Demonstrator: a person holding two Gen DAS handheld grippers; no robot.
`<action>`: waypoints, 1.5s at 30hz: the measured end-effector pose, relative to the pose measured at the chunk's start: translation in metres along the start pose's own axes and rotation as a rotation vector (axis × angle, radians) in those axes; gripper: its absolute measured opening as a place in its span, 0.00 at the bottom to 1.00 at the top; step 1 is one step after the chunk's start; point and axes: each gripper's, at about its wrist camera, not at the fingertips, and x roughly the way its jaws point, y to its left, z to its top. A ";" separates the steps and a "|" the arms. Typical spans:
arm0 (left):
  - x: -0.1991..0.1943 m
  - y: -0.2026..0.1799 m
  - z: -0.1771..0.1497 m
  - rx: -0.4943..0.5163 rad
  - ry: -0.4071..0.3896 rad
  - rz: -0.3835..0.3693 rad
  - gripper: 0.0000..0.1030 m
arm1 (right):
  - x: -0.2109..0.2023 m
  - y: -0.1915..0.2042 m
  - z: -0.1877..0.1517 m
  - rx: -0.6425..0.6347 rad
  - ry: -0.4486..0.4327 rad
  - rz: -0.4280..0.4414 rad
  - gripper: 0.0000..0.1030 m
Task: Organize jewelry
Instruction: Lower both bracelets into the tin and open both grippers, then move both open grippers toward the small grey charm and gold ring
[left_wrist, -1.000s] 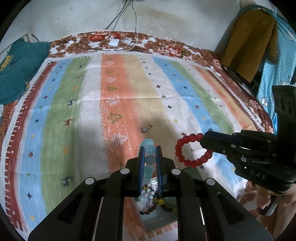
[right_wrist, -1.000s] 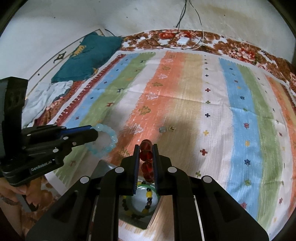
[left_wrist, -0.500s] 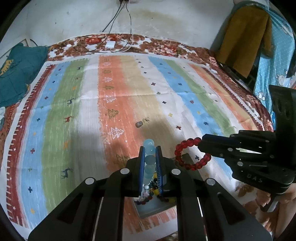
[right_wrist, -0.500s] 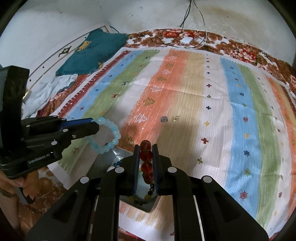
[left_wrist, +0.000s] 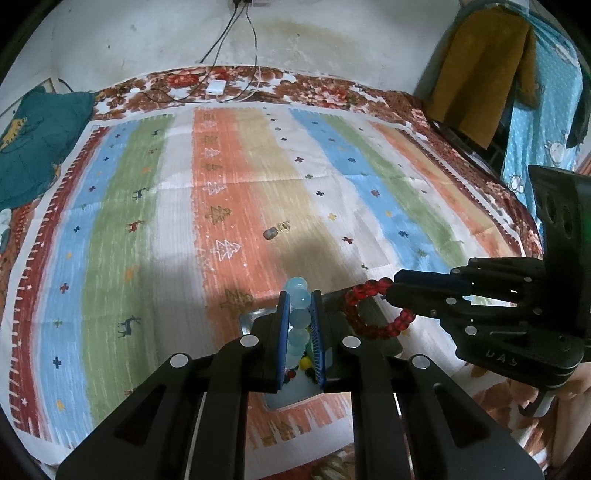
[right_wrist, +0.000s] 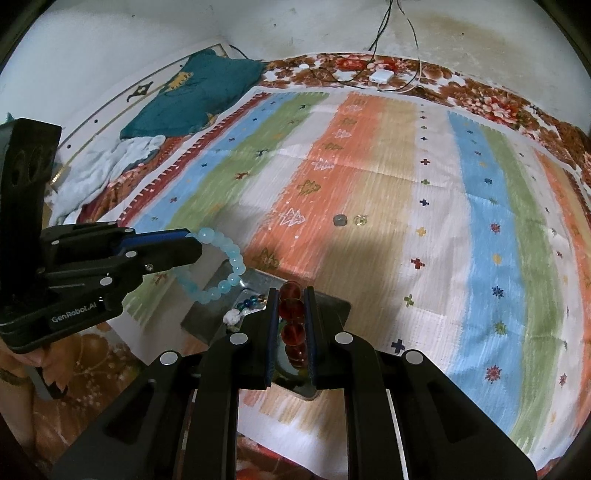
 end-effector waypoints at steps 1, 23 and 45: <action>0.000 -0.001 -0.001 0.001 0.001 0.000 0.11 | 0.000 0.001 -0.001 -0.001 0.001 0.002 0.14; 0.009 0.031 0.005 -0.089 -0.002 0.073 0.64 | 0.009 -0.043 0.009 0.126 0.012 -0.037 0.59; 0.050 0.043 0.033 0.015 -0.021 0.035 0.93 | 0.059 -0.076 0.040 0.183 0.068 -0.091 0.74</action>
